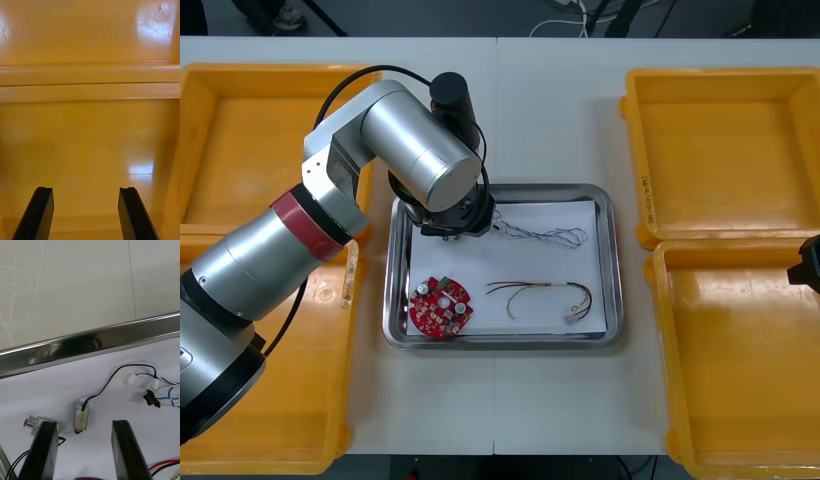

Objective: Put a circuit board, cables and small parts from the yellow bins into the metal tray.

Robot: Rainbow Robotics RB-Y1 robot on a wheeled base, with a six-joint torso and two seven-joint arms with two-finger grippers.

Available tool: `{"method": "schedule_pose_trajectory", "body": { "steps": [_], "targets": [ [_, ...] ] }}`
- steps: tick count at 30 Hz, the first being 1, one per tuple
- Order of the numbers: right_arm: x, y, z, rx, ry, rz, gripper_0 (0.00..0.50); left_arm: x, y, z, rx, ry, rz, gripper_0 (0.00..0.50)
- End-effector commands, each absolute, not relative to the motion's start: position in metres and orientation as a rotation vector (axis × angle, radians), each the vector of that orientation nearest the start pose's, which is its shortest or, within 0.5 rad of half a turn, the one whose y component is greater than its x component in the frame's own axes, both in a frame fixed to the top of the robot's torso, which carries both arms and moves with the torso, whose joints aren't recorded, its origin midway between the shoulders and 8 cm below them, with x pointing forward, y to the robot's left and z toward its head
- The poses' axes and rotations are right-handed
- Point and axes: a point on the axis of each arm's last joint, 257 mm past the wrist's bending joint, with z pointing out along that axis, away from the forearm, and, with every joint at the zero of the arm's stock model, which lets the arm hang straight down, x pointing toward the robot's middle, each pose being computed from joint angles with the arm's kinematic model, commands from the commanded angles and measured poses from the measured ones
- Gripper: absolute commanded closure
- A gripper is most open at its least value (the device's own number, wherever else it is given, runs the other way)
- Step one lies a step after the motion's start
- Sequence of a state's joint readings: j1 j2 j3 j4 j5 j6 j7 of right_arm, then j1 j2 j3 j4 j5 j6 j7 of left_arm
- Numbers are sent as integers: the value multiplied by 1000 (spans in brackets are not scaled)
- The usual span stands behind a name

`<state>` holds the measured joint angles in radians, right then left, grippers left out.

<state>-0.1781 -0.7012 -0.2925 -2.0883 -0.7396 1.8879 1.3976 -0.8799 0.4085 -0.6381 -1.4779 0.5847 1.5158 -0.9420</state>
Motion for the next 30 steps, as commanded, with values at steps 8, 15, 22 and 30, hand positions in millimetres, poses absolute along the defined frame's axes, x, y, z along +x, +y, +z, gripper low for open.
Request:
{"method": "schedule_pose_trajectory", "body": {
  "steps": [8,15,22,30],
  "targets": [
    [391,-375,-186,-54,2693,-35,0,526,85,-235,288,2642,-26,0],
    [391,-375,-186,-54,2693,-35,0,527,81,-228,272,2631,-51,0],
    [391,-375,-186,-54,2693,-35,0,519,79,-203,249,2635,-89,0],
    [391,-375,-186,-54,2693,-35,0,499,89,-168,240,2656,-118,0]
  ]
}}
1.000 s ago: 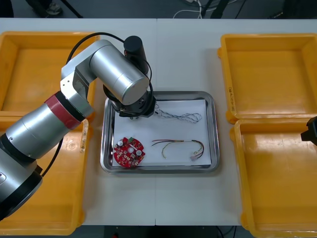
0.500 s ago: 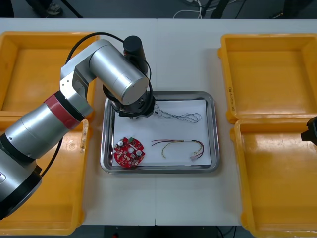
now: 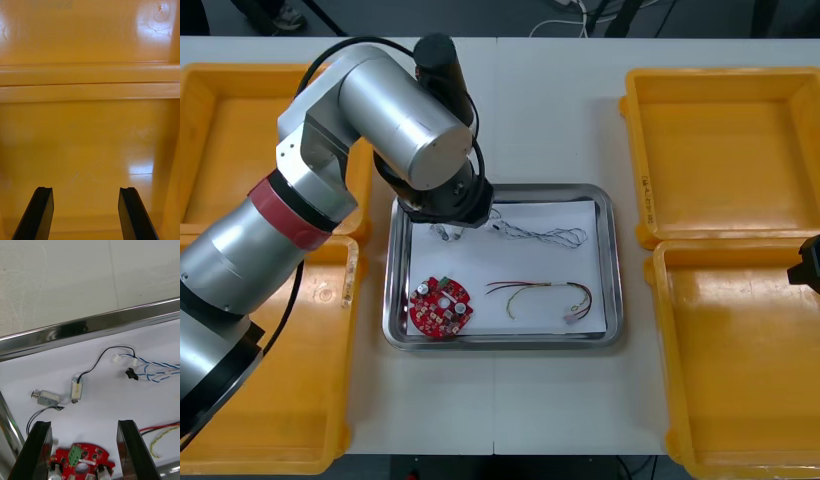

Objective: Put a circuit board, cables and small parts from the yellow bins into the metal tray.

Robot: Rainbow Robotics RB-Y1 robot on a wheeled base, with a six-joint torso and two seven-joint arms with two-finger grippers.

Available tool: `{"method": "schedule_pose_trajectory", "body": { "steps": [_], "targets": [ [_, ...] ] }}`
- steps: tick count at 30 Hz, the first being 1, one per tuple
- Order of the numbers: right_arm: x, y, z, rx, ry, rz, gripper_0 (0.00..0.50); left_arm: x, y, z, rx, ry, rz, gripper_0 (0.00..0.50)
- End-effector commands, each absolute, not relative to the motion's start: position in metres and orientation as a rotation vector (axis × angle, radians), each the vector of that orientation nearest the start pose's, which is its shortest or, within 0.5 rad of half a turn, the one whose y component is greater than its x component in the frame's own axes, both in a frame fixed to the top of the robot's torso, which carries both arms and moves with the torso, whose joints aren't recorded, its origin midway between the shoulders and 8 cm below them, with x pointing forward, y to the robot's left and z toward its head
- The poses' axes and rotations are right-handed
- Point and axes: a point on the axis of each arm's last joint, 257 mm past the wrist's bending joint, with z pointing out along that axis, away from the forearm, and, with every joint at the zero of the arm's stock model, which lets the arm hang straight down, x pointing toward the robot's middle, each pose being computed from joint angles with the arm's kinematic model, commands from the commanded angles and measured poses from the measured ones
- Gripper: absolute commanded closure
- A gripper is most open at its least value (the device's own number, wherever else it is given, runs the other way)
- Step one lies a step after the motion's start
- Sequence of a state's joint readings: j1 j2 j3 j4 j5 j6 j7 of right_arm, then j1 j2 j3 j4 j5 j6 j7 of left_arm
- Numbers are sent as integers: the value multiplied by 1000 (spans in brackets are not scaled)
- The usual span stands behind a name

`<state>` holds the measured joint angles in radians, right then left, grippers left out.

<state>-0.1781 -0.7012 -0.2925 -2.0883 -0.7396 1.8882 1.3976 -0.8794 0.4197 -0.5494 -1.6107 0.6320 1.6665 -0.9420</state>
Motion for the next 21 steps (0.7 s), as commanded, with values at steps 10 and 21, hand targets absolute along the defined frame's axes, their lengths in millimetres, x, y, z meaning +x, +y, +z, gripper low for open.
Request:
{"method": "schedule_pose_trajectory", "body": {
  "steps": [10,21],
  "targets": [
    [391,-375,-186,-54,2693,-35,0,481,138,-124,191,2672,-94,0],
    [391,-375,-186,-54,2693,-35,0,478,189,-89,133,2576,-116,0]
  ]
}}
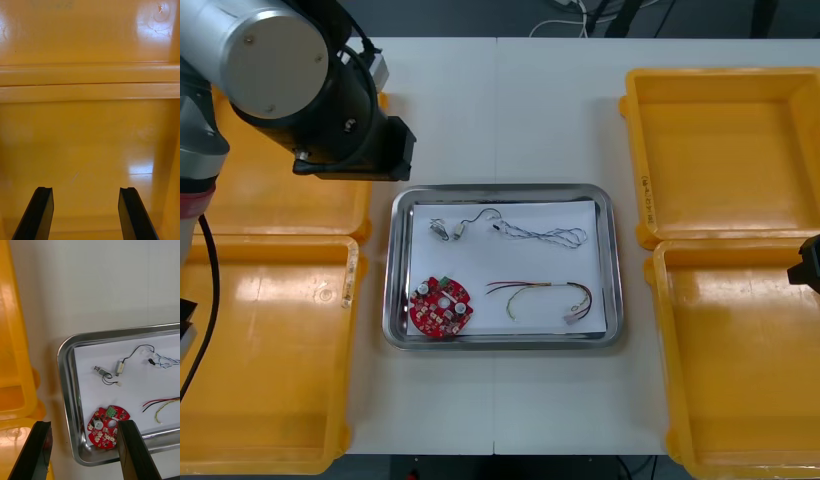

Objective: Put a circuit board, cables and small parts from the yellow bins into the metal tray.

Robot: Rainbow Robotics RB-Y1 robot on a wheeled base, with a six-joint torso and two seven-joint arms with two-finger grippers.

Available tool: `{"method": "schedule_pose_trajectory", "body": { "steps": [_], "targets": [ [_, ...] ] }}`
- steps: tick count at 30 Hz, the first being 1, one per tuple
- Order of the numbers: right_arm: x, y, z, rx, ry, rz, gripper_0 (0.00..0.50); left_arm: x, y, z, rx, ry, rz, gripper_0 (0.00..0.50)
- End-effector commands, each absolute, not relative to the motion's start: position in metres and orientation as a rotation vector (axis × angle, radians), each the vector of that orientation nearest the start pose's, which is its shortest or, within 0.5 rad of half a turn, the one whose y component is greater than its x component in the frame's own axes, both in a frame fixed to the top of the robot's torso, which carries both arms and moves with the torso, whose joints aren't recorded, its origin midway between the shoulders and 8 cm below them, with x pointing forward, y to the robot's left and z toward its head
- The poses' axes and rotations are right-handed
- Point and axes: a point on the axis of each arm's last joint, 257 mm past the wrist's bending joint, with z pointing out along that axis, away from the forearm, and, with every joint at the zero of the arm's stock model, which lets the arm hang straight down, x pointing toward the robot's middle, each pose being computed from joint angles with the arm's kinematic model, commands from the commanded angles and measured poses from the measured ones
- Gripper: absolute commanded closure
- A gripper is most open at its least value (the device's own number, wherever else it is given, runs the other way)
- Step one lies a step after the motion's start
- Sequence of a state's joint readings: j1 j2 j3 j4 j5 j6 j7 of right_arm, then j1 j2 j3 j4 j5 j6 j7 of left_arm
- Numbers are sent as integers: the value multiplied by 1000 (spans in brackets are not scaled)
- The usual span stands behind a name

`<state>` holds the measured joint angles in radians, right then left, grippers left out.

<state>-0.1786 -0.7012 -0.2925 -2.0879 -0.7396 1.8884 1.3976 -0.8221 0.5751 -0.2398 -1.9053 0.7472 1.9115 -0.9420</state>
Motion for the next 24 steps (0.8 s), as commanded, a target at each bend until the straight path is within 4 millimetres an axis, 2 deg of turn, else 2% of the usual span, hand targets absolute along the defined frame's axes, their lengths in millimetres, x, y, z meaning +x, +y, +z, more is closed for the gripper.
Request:
{"method": "schedule_pose_trajectory", "body": {
  "steps": [1,14,24],
  "targets": [
    [391,-375,-186,-54,2693,-35,0,477,194,-88,126,2571,-119,0],
    [391,-375,-186,-54,2693,-35,0,460,262,-93,144,2555,-68,0],
    [391,-375,-186,-54,2693,-35,0,437,301,-104,122,2556,-46,0]
  ]
}}
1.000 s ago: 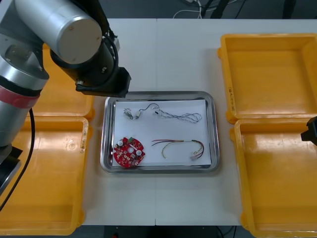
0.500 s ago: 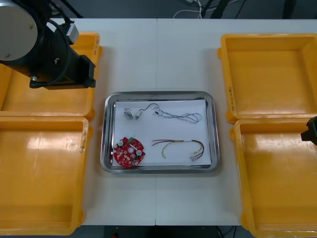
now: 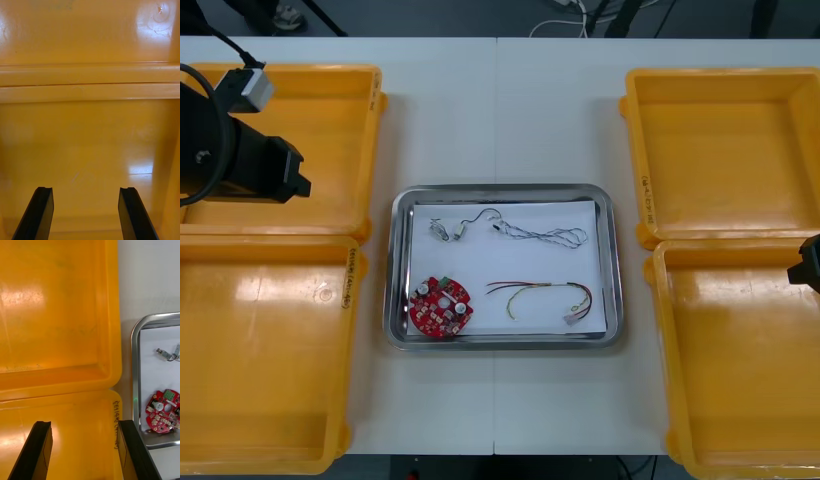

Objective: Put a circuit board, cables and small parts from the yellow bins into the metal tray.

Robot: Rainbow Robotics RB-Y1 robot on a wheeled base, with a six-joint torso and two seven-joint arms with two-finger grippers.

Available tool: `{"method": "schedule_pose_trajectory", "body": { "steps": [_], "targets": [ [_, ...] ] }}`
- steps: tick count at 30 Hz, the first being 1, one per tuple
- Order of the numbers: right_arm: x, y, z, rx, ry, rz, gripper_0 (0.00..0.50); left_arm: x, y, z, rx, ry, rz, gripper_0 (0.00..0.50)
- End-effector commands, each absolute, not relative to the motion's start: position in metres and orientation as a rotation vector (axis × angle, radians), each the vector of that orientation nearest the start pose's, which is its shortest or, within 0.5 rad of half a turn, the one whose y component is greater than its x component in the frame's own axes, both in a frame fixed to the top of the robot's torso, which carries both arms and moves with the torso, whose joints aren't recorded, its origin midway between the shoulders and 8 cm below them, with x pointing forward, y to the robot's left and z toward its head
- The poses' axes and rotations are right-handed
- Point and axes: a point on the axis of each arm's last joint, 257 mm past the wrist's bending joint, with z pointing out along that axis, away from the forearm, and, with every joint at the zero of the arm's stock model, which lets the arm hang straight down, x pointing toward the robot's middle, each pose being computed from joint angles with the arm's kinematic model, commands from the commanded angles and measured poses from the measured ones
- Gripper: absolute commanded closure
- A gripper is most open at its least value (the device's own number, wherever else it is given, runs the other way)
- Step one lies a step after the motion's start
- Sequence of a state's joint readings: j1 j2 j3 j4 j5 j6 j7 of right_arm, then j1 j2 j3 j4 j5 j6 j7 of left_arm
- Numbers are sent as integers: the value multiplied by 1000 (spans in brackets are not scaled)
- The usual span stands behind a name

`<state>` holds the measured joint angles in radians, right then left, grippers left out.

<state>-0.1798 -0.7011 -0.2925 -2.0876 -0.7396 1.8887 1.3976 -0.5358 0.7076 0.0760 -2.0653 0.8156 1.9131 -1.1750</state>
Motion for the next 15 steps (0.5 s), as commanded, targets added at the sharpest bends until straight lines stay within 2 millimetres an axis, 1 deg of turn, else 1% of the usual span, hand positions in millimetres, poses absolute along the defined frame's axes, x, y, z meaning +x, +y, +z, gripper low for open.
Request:
{"method": "schedule_pose_trajectory", "body": {
  "steps": [1,6,8,9,11,15],
  "targets": [
    [391,-375,-186,-54,2693,-35,0,433,305,-107,123,2559,-45,0],
    [391,-375,-186,-54,2693,-35,0,422,327,-115,132,2570,-21,0],
    [391,-375,-186,-54,2693,-35,0,417,338,-118,136,2575,-5,0],
    [391,-375,-186,-54,2693,-35,0,416,340,-119,135,2577,-3,0],
    [391,-375,-186,-54,2693,-35,0,410,351,-125,115,2590,7,0],
    [391,-375,-186,-54,2693,-35,0,402,363,-135,102,2612,30,0]
  ]
}}
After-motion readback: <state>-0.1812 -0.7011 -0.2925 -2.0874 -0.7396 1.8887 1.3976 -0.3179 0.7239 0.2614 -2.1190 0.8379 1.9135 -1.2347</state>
